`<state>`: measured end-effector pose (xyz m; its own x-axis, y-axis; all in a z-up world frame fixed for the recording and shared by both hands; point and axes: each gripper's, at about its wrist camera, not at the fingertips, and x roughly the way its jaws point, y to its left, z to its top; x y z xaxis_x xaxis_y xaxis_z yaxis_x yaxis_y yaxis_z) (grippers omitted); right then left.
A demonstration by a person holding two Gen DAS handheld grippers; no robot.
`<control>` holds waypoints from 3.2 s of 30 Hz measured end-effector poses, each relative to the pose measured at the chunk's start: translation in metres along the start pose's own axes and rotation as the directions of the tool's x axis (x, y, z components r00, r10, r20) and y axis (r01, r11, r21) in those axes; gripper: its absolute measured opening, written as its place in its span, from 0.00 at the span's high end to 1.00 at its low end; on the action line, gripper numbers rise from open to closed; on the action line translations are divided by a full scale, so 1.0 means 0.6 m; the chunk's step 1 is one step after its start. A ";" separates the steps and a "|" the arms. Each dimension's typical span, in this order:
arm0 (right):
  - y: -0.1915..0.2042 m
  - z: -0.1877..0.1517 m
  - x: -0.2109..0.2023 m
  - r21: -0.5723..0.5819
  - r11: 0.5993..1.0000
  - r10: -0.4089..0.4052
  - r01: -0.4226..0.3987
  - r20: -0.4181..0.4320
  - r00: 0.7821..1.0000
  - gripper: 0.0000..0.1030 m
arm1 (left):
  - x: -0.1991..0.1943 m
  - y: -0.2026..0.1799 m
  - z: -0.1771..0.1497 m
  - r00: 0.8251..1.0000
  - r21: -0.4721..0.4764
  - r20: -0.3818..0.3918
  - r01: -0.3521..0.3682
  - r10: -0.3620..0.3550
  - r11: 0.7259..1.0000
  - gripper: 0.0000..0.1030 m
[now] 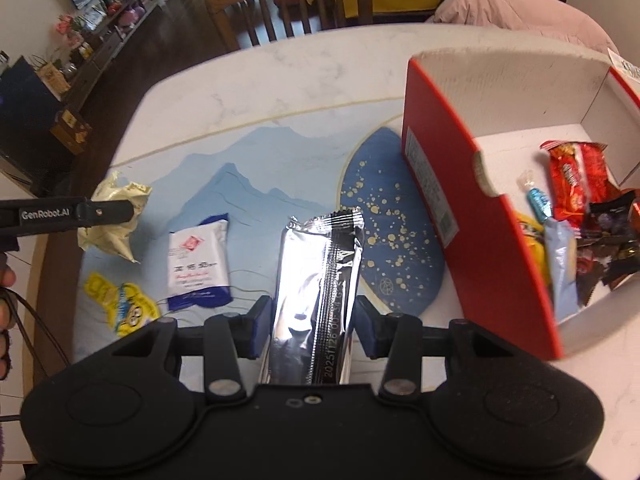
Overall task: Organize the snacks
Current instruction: 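Carry cream packet and silver foil bar over the shoebox with both tools, then open both tools to drop the packet and foil bar into the box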
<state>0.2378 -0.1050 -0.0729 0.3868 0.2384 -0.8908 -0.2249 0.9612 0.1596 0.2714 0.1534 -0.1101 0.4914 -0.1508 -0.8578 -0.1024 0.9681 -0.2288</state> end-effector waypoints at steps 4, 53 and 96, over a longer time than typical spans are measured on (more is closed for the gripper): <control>-0.010 -0.002 -0.040 -0.009 1.000 0.014 -0.013 0.027 1.000 0.58 | -0.043 -0.020 -0.010 1.000 -0.014 0.027 0.015 -0.014 1.000 0.67; -0.419 0.148 -0.090 -0.088 0.996 0.008 -0.002 0.070 0.998 0.58 | 0.021 -0.576 0.003 1.000 0.125 0.002 0.010 -0.010 0.992 0.67; -0.454 0.143 -0.090 -0.076 0.989 0.129 -0.126 0.041 0.991 0.57 | 0.097 -0.612 0.012 0.996 0.165 -0.082 -0.007 0.021 0.986 0.53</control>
<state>0.3550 -0.3676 -0.0314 0.3908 0.3661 -0.8445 -0.3389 0.9103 0.2378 0.3441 -0.2092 -0.0730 0.4168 -0.1466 -0.8971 0.0384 0.9889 -0.1437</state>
